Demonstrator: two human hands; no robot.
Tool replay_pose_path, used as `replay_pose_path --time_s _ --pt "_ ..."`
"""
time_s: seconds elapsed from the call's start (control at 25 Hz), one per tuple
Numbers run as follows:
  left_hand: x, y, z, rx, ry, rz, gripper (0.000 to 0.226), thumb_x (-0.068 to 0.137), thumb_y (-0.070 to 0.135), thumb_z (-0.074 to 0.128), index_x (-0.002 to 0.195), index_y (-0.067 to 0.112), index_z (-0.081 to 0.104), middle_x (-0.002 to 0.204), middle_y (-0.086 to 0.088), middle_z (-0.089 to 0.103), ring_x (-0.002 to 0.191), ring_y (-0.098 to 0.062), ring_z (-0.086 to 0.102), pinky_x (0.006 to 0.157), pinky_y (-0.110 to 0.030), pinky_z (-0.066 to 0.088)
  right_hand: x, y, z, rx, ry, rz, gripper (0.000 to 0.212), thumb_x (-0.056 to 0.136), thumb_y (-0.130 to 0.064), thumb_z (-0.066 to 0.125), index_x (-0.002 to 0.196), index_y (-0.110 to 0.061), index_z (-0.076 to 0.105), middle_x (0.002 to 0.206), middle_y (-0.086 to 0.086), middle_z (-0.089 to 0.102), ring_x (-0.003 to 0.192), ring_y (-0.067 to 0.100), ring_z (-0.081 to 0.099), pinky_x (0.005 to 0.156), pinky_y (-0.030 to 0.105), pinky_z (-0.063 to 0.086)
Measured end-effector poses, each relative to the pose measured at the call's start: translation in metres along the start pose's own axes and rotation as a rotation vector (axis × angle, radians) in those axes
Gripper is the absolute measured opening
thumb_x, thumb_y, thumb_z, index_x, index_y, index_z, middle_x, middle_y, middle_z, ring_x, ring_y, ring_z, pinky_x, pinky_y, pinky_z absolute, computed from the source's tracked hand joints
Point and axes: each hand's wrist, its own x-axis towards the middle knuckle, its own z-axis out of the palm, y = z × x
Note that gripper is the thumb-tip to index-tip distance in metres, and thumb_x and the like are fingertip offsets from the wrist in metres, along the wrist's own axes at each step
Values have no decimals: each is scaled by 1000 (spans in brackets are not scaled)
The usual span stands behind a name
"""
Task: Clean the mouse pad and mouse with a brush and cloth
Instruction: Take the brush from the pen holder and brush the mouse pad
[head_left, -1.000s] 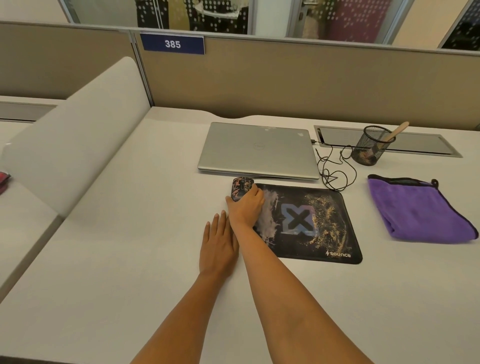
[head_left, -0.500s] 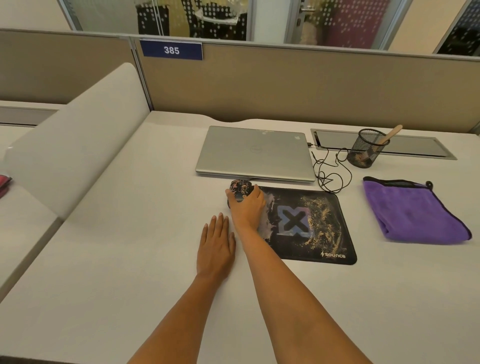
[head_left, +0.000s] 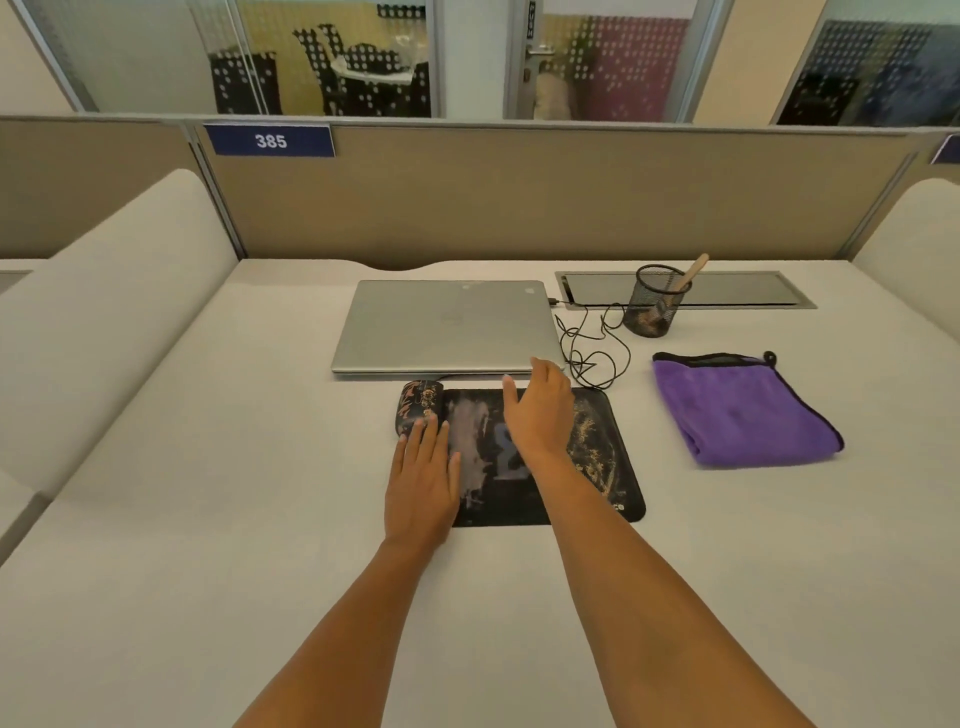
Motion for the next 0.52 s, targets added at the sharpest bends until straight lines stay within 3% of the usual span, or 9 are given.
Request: replay_pose_path --time_s 0.24,0.36,0.52 --pt "53 57 15 43 -32 64 80 83 54 -15 147 14 12 156 -5 9 144 -19 0 113 -30 -9 52 60 -38 -59 35 48 53 95 -40 46 138 -10 40 143 10 44 133 24 39 108 34 36" --pt "85 85 22 64 -57 52 57 98 42 6 147 14 9 157 -5 4 144 -18 -3 113 -31 -10 88 86 -55 -51 89 79 51 95 -39 47 137 -8 42 139 12 47 129 26 42 105 36 38" --pt "126 113 39 57 -88 30 53 100 37 14 147 14 9 157 -5 3 144 -18 -3 116 -34 -7 139 119 -75 1 154 121 48 95 -34 49 133 -4 46 131 16 51 120 31 46 99 39 40"
